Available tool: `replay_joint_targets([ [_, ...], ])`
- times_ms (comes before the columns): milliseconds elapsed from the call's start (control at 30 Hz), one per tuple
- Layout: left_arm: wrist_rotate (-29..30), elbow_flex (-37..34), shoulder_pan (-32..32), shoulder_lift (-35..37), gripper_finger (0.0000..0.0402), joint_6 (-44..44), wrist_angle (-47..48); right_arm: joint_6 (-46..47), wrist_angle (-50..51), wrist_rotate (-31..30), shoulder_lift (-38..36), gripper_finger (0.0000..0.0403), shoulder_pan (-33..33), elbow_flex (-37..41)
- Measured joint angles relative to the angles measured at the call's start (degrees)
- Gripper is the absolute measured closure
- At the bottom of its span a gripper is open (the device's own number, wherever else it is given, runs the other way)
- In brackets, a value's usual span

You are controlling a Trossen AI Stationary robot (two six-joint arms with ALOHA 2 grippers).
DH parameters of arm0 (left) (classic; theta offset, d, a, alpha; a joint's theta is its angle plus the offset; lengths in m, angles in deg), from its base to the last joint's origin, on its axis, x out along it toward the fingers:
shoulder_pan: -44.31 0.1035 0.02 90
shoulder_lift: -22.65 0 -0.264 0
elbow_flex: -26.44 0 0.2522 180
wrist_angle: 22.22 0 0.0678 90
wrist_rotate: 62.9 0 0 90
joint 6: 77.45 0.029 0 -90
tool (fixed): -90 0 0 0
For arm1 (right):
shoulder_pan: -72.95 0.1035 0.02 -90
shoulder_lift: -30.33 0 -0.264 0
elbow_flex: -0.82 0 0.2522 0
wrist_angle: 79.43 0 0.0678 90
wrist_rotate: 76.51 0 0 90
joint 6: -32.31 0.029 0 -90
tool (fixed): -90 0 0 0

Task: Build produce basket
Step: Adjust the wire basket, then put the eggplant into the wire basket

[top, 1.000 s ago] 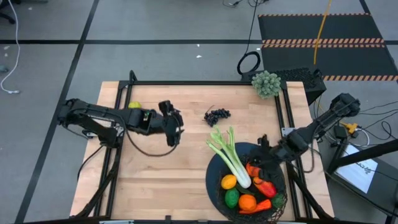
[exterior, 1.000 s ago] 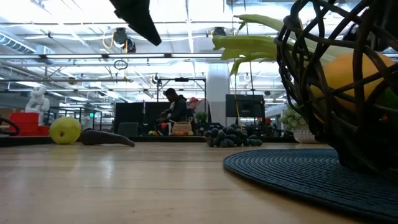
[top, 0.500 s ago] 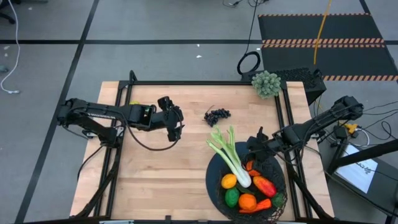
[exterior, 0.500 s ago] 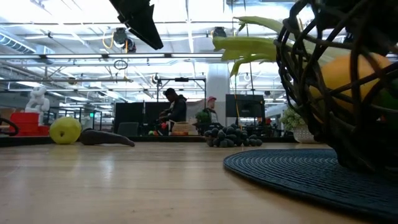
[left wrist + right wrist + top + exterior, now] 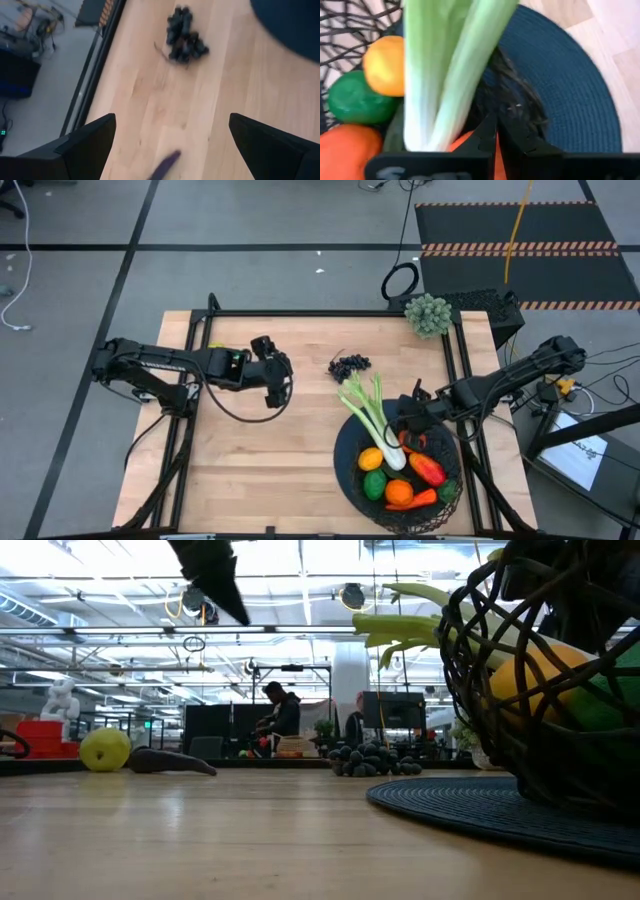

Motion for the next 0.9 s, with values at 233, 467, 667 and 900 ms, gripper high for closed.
replay_joint_targets([
  [233, 0.0, -0.1, -0.1, 0.0, 0.0032, -7.0, 11.2, 0.1, -1.0, 0.6, -2.5, 0.0392, 1.5, -1.6],
  [467, 0.2, -5.6, 1.6, 0.0, 0.0108, -3.4, 7.5, -0.4, -2.8, 0.5, -5.5, 0.0392, 3.4, -1.6],
  [667, -0.9, -12.4, 6.7, -0.1, 0.0164, 3.3, 4.8, -0.9, -3.4, 0.2, -7.6, 0.0392, 5.1, -1.6],
  [900, -0.8, -19.9, 11.6, -0.1, 0.0179, 7.7, 0.5, -1.1, -3.3, -1.2, -9.3, 0.0392, 5.5, -1.6],
])
